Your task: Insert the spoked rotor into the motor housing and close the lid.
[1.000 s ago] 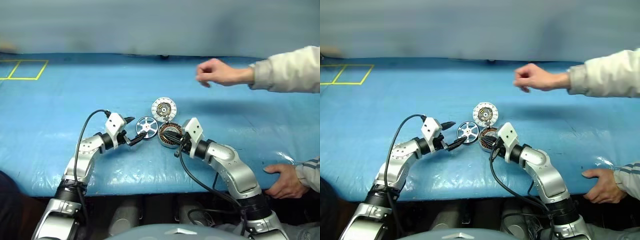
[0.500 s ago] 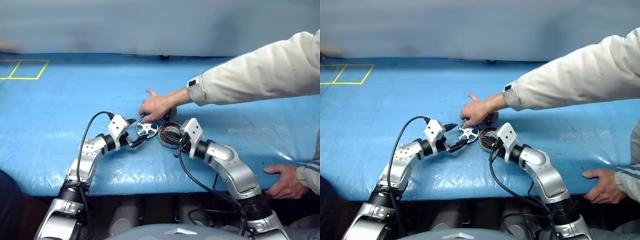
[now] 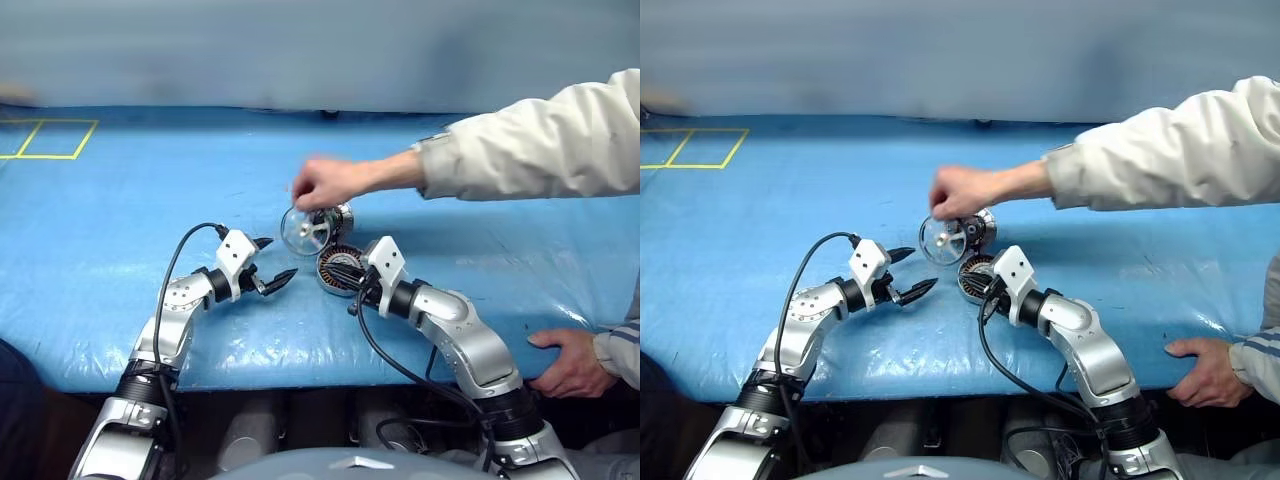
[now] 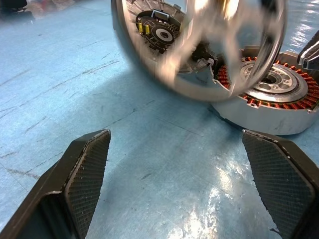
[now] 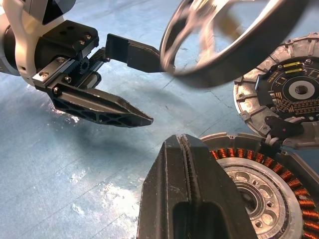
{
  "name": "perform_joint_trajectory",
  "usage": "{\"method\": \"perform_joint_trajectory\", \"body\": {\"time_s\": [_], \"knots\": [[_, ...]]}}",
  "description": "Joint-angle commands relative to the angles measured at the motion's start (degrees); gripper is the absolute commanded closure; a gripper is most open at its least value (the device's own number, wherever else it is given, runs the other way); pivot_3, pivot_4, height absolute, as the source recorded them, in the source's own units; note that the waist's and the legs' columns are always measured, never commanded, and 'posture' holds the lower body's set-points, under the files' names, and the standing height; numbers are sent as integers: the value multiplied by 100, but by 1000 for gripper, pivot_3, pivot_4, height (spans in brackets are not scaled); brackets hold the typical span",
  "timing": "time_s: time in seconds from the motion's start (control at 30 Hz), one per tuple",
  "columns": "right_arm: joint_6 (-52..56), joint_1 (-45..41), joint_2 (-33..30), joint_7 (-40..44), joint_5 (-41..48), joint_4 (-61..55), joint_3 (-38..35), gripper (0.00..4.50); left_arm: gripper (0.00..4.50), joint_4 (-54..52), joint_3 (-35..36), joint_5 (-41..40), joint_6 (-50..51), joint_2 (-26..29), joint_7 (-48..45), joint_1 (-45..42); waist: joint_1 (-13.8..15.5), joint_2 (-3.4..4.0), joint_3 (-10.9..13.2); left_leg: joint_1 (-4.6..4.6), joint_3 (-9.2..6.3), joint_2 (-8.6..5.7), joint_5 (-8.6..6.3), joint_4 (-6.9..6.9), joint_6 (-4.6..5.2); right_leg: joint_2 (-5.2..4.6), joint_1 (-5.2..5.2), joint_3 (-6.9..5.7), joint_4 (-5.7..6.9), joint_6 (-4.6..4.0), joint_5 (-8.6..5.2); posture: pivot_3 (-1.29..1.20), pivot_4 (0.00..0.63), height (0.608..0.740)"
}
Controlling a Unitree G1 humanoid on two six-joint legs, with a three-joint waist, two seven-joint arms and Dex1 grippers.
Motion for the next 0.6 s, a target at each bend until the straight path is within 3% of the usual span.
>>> {"method": "perform_joint_trajectory", "body": {"time_s": [0.03, 0.6], "knots": [[-87, -87, -9, -6, 19, -180, -42, 4473, 0, -71, 37, -49, -98, -29, 1, 3, 0, 0, 0, 0, 0, 0, 0, 0, 0, 0, 0, 0, 0, 0, 0, 0, 150, 740], [-98, -159, -21, -46, -21, -120, -30, 4473, 0, -82, 63, -95, -115, -76, -5, 83, 0, 0, 0, 0, 0, 0, 0, 0, 0, 3, 0, 0, 0, 0, 0, 0, 150, 740]]}}
